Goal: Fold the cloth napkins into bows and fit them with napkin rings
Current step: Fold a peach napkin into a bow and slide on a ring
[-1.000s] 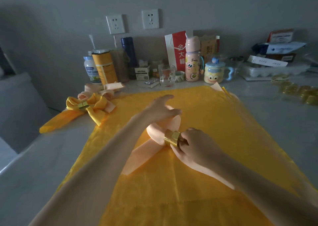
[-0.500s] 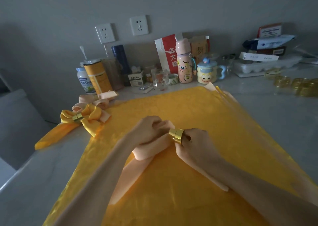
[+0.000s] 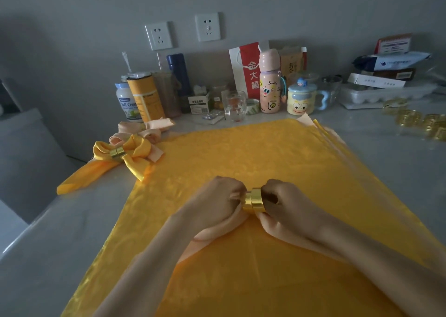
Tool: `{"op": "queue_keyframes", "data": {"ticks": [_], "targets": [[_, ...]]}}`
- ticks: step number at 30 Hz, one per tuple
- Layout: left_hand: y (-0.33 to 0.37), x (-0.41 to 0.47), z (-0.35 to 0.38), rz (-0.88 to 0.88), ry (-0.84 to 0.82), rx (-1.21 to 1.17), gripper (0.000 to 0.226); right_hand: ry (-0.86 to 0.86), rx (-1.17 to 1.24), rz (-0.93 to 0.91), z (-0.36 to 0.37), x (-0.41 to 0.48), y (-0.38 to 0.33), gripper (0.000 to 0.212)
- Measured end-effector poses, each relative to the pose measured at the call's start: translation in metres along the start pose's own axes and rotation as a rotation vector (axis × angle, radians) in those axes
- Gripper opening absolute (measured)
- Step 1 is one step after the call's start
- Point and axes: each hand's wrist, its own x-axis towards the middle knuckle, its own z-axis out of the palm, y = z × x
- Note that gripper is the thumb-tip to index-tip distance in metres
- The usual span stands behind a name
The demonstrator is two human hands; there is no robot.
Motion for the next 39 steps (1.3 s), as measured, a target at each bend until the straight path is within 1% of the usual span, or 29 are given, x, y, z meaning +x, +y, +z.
{"op": "queue_keyframes", "data": {"ticks": [2,4,6,7,8,9,11,13,14,17,18,21,25,27,28,29,31,32,35,36,37,39], "targets": [[-0.002,-0.002,-0.003,-0.046,-0.008,-0.046,0.025,0.003,-0.036,0.010,0.001,0.000,-0.003,0.029],[0.000,-0.005,-0.009,-0.116,-0.015,-0.243,0.028,0.050,-0.088,0.006,0.003,0.001,-0.006,0.030],[0.006,-0.010,-0.014,-0.159,-0.091,-0.454,0.041,0.083,-0.172,-0.065,0.007,0.001,-0.009,0.035],[0.010,-0.011,-0.014,-0.143,-0.142,-0.478,0.045,0.101,-0.210,-0.103,0.007,0.000,-0.010,0.036],[0.013,-0.012,-0.013,-0.107,-0.179,-0.435,0.048,0.123,-0.205,-0.100,0.008,0.001,-0.011,0.033],[0.016,-0.012,-0.010,-0.075,-0.183,-0.371,0.048,0.131,-0.150,-0.053,0.006,0.000,-0.011,0.030],[0.018,-0.010,-0.005,-0.054,-0.099,-0.324,0.045,0.104,0.002,0.043,0.006,-0.002,-0.011,0.028],[0.015,-0.009,0.000,-0.058,-0.021,-0.342,0.041,0.093,0.106,0.094,0.007,-0.005,-0.013,0.038],[0.014,-0.009,0.001,-0.056,-0.014,-0.329,0.039,0.082,0.163,0.114,0.007,-0.005,-0.012,0.039],[0.008,-0.010,-0.003,-0.055,0.002,-0.294,0.038,0.012,0.257,0.166,-0.003,-0.001,-0.010,0.028],[0.005,-0.011,-0.006,-0.067,0.021,-0.261,0.038,0.013,0.270,0.179,-0.010,0.001,-0.008,0.026],[-0.003,-0.012,-0.013,-0.082,0.088,-0.127,0.044,0.046,0.352,0.214,-0.028,0.002,-0.002,0.033],[-0.001,-0.010,-0.009,-0.001,0.180,-0.009,0.048,0.030,0.384,0.256,-0.029,0.001,-0.003,0.037],[0.001,-0.008,-0.003,0.040,0.237,0.103,0.048,-0.015,0.411,0.301,-0.027,0.003,-0.006,0.050],[0.002,-0.008,-0.001,0.067,0.271,0.145,0.048,-0.024,0.416,0.317,-0.026,0.003,-0.008,0.053],[0.004,-0.008,0.000,0.106,0.311,0.160,0.050,-0.009,0.419,0.326,-0.026,0.004,-0.009,0.048],[0.007,-0.010,-0.002,0.127,0.351,0.104,0.062,0.062,0.448,0.339,-0.026,0.004,-0.008,0.026],[0.007,-0.010,-0.005,0.080,0.338,0.033,0.071,0.088,0.476,0.349,-0.027,0.003,-0.007,0.022],[0.003,-0.013,-0.020,-0.193,0.211,-0.226,0.095,0.152,0.589,0.376,-0.032,0.001,-0.005,0.024],[-0.001,-0.014,-0.024,-0.263,0.190,-0.284,0.097,0.169,0.622,0.377,-0.033,0.001,-0.005,0.024],[-0.006,-0.013,-0.025,-0.311,0.180,-0.327,0.093,0.186,0.658,0.379,-0.034,0.001,-0.005,0.025],[-0.011,-0.012,-0.026,-0.373,0.162,-0.417,0.081,0.208,0.733,0.388,-0.036,0.002,-0.004,0.025]]}}
